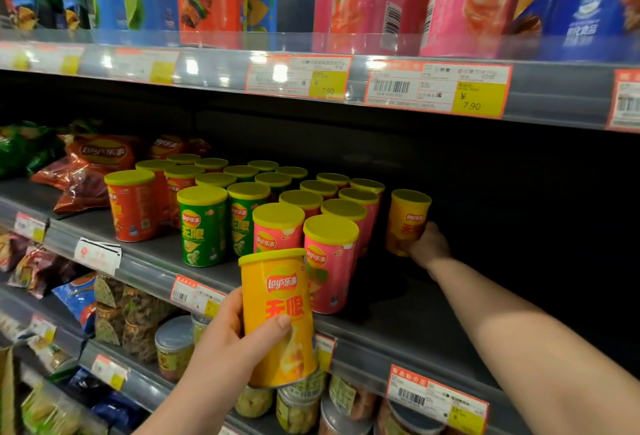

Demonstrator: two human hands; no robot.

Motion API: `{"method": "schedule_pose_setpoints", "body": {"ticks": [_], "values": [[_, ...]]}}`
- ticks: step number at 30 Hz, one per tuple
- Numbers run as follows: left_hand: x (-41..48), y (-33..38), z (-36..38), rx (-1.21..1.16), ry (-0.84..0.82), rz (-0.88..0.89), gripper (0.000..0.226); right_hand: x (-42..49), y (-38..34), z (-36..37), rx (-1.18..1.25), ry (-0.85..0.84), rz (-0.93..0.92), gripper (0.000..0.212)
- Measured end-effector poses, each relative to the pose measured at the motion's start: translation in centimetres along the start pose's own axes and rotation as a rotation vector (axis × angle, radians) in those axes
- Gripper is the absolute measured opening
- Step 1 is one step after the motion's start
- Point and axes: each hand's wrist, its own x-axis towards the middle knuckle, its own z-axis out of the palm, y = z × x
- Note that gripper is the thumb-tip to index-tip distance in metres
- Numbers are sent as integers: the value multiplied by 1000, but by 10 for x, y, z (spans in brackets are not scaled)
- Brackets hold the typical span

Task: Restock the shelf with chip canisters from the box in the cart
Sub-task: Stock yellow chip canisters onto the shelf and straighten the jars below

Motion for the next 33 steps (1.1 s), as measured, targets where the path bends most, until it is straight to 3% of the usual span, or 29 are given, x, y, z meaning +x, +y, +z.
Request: {"method": "schedule_pose_setpoints", "body": {"ticks": [2, 3, 6, 9, 14, 20, 22, 26, 29, 33], "values": [[-1, 1, -1, 21, -36, 2, 93, 2, -1, 0, -16, 5, 10, 65], [-1, 1, -1, 21, -34, 0, 95, 3, -1, 0, -23, 4, 14, 65], [-1, 2, -1, -1, -26, 9, 63, 2, -1, 0, -52, 0, 35, 67], [-1, 2, 0, 7, -23, 5, 49, -2, 0, -3, -74, -5, 33, 68], [-3, 2, 12, 3, -128, 32, 70, -14, 6, -17, -97, -53, 43, 74], [0, 2, 45, 17, -305, 77, 61, -59, 2, -46, -40, -179, -86, 30], [2, 2, 60, 33, -344, 115, 62, -84, -2, -58, 58, -251, -120, 26], [14, -2, 85, 150, -394, 237, 66, -134, -5, -84, 331, -473, -148, 54], [26, -7, 101, 248, -407, 324, 68, -160, -6, -92, 361, -588, -214, 76], [36, -7, 118, 382, -487, 409, 71, -162, -2, -93, 264, -440, -225, 63]]}}
